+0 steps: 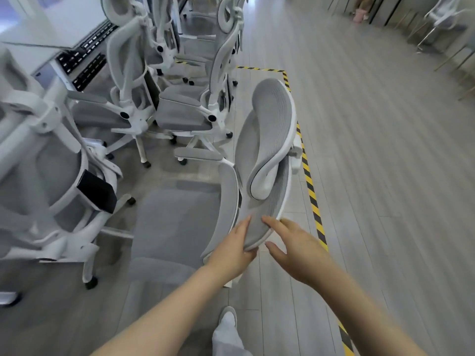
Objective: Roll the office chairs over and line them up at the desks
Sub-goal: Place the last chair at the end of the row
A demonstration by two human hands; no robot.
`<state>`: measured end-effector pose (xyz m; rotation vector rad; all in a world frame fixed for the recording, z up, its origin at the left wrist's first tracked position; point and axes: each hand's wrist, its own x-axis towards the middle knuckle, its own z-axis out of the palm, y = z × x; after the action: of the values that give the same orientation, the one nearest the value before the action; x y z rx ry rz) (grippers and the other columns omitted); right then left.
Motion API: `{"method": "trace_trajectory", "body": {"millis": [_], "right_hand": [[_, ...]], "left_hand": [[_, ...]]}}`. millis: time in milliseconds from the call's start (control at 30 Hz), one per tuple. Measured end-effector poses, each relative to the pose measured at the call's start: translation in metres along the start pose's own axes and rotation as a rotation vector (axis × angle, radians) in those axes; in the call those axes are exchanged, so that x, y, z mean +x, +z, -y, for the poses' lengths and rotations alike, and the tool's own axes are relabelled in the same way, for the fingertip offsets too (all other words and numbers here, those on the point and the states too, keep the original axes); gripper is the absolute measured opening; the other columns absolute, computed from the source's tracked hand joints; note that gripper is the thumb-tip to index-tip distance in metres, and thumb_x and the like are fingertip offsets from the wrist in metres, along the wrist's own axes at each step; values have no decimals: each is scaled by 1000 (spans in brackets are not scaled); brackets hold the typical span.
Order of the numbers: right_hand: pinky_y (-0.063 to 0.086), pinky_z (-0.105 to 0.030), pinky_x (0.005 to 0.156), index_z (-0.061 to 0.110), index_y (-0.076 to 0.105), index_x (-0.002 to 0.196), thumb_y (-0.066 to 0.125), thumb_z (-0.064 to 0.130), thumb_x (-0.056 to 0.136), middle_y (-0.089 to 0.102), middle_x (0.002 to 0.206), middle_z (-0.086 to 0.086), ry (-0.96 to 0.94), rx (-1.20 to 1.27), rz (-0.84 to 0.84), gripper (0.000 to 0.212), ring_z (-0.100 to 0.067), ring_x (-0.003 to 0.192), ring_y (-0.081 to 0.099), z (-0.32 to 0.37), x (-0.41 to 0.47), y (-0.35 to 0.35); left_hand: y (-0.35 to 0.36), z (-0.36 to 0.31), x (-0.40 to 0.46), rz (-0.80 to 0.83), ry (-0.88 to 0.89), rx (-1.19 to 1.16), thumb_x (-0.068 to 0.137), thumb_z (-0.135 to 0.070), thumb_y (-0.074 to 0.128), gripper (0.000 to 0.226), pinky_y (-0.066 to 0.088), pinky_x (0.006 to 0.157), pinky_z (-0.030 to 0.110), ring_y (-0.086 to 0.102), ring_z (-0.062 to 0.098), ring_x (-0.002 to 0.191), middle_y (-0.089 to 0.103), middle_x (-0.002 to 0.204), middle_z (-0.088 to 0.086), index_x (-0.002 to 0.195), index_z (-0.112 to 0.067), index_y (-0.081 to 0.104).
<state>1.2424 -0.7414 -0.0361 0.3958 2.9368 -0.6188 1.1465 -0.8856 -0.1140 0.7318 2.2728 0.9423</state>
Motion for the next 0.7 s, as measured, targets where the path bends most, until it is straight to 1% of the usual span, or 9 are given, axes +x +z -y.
{"method": "trace_trajectory", "body": {"millis": [100, 200, 267, 333, 367, 433, 533, 600, 700], "right_hand": [[50, -28, 85, 44, 31, 145, 45, 38, 100, 55, 131, 10, -3, 62, -25, 48, -10, 110, 58, 2, -12, -2], [47, -25, 64, 38, 38, 131, 52, 23, 96, 62, 109, 11, 123, 466, -342, 41, -6, 76, 61, -4, -6, -3], [50, -28, 76, 29, 31, 136, 58, 22, 93, 50, 131, 3, 225, 552, -473, 52, -13, 98, 60, -14, 15, -8], [47, -39, 98, 28, 19, 147, 64, 28, 90, 32, 150, -1, 264, 585, -407, 73, -21, 129, 45, -20, 40, -19], [46, -41, 101, 29, 14, 151, 66, 29, 89, 28, 153, 0, 262, 600, -347, 81, -23, 135, 39, -22, 52, -24], [50, -37, 92, 31, 10, 153, 68, 28, 87, 30, 154, 1, 249, 626, -267, 87, -25, 135, 39, -25, 67, -35], [47, -29, 89, 30, 15, 152, 67, 30, 89, 39, 147, 1, 197, 662, -266, 82, -23, 125, 47, -36, 73, -42], [43, -31, 93, 28, 23, 151, 66, 29, 91, 45, 141, 3, 156, 658, -257, 73, -21, 126, 47, -50, 75, -43], [45, -32, 87, 27, 39, 142, 64, 27, 93, 54, 128, 4, 138, 667, -239, 55, -22, 120, 53, -67, 78, -49]], "left_hand": [[-3, 10, -21, -42, -19, -24, 91, -28, 60, 75, 43, 100, 30, 50, 17, 129, 44, 151, -5, 154, -35, 21], [-10, 18, -38, -51, -48, -22, 89, -27, 59, 70, 45, 96, 31, 53, 18, 124, 52, 142, -8, 152, -38, 29], [-17, 20, -48, -62, -62, -34, 86, -27, 58, 65, 46, 90, 29, 57, 16, 116, 59, 130, -11, 146, -39, 36], [-24, 21, -55, -62, -94, -51, 83, -26, 58, 61, 48, 82, 27, 61, 13, 104, 63, 117, -14, 139, -45, 42], [-27, 21, -58, -55, -111, -61, 82, -27, 59, 58, 48, 78, 25, 61, 10, 99, 64, 112, -16, 134, -46, 45], [-30, 23, -63, -40, -129, -79, 81, -33, 67, 53, 47, 75, 21, 61, 3, 95, 65, 107, -19, 128, -47, 48], [-30, 26, -69, -67, -148, -104, 78, -42, 75, 55, 48, 87, 23, 60, 0, 104, 65, 114, -23, 128, -45, 52], [-26, 24, -70, -76, -159, -104, 79, -42, 77, 57, 46, 87, 20, 60, 0, 107, 65, 116, -24, 130, -44, 53], [-18, 17, -69, -66, -183, -96, 78, -43, 76, 58, 47, 89, 21, 60, -3, 106, 65, 117, -24, 131, -46, 53]]}}
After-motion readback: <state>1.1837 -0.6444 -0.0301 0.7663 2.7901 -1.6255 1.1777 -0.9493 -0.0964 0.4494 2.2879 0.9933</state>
